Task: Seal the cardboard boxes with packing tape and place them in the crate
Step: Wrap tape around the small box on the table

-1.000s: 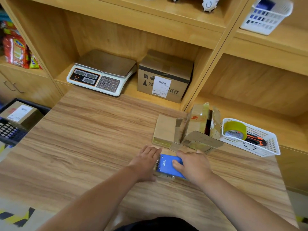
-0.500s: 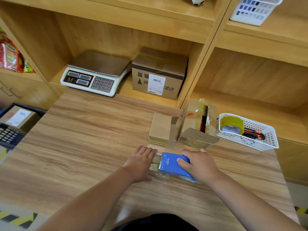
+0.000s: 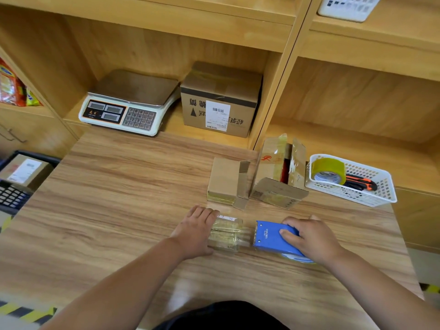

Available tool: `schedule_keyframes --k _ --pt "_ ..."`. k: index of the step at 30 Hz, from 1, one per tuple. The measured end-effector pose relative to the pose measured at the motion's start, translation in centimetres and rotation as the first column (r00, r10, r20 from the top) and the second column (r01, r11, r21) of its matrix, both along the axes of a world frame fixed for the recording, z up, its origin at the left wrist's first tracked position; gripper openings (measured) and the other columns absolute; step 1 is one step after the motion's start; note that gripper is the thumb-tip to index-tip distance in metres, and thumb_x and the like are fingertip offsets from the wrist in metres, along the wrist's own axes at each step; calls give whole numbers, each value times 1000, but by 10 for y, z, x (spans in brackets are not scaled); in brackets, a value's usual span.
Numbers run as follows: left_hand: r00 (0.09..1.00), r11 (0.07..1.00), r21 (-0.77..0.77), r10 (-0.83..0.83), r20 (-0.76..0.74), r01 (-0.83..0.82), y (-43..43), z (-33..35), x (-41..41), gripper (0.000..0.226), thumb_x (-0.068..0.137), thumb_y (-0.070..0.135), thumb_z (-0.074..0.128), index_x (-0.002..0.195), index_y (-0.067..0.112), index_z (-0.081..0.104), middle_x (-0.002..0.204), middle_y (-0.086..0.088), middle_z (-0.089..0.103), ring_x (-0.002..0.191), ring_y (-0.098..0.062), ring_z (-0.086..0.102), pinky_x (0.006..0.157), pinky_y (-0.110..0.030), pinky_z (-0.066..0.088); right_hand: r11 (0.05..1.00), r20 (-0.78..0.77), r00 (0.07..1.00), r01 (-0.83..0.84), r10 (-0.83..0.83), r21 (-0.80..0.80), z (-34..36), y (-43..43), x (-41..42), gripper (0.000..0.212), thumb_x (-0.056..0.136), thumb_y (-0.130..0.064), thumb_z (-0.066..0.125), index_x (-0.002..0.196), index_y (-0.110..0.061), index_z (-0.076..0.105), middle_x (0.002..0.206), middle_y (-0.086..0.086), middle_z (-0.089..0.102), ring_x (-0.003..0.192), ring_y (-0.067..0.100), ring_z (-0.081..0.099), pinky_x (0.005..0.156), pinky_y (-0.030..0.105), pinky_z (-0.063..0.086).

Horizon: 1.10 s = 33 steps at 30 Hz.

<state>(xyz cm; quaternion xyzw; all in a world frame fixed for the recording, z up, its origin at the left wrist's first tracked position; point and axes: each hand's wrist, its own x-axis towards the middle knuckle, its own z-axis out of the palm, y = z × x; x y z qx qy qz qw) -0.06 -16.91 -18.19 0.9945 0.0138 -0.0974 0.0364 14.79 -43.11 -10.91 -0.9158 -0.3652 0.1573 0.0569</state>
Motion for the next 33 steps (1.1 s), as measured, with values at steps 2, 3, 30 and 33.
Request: schedule_keyframes --k 2,3,30,33 --pt "1000 1000 0 -1 -1 1 0 0 0 105 71 63 61 147 11 13 143 -6 29 134 -24 24 119 -38 -1 1000 21 1000 -2 3 -18 -3 1 0 21 94 -51 42 98 -38 57 72 -8 63 77 14 38 55 14 20" --pt "1000 1000 0 -1 -1 1 0 0 0 105 71 63 62 148 11 13 143 -6 29 134 -24 24 119 -38 0 1000 40 999 -3 4 -31 -4 2 -1 22 94 -51 42 99 -38 57 69 -9 60 76 13 38 55 13 19" --pt "991 994 81 -62 -119 72 -55 25 29 101 76 50 62 148 11 3 142 -12 25 133 -33 21 116 -51 3 992 93 996 16 -4 -128 -24 27 -20 27 95 -48 34 102 -31 54 85 -4 66 65 17 39 79 29 25" --pt "998 997 50 -53 -45 55 -56 26 31 82 74 42 67 138 10 26 130 -11 38 120 -30 32 109 -42 19 996 75 997 38 -32 -82 -15 20 -19 29 94 -54 36 100 -32 54 88 -6 67 67 15 38 76 28 21"
